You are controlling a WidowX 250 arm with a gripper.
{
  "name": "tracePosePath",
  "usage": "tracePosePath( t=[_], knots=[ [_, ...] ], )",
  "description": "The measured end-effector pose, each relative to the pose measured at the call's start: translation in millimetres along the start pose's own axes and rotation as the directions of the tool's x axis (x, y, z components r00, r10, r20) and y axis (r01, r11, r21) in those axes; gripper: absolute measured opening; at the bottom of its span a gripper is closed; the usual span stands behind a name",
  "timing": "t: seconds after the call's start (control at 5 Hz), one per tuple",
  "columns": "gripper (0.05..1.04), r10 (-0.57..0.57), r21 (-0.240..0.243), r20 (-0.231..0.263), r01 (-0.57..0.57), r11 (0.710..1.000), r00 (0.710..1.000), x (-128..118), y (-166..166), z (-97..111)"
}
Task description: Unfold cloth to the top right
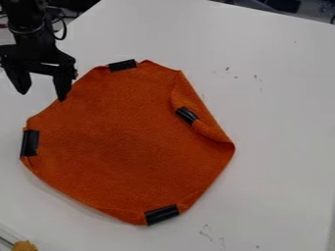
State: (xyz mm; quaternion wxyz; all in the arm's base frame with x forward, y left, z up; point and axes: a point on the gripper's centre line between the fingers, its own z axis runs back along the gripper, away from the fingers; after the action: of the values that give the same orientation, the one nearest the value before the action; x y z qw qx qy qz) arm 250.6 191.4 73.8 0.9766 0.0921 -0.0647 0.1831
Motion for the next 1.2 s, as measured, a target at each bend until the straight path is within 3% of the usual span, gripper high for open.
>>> tracePosePath(
  t=[0.2, 0.8, 1.0, 1.2],
  knots=[
    [1.000, -0.003, -0.007, -0.028, 0.003, 1.000, 1.000, -3.5, -2.3, -8.1],
    [1.000, -0.058, -0.023, 0.004, 0.058, 0.998, 0.998, 13.8, -56.4, -1.6],
    [1.000, -0.073, -0.082, -0.009, 0.072, 0.994, 0.997, 21.3, -108.2, 5.4],
    [1.000, -0.089, -0.103, -0.013, 0.088, 0.991, 0.996, 17.0, -151.7, 11.3]
  ],
)
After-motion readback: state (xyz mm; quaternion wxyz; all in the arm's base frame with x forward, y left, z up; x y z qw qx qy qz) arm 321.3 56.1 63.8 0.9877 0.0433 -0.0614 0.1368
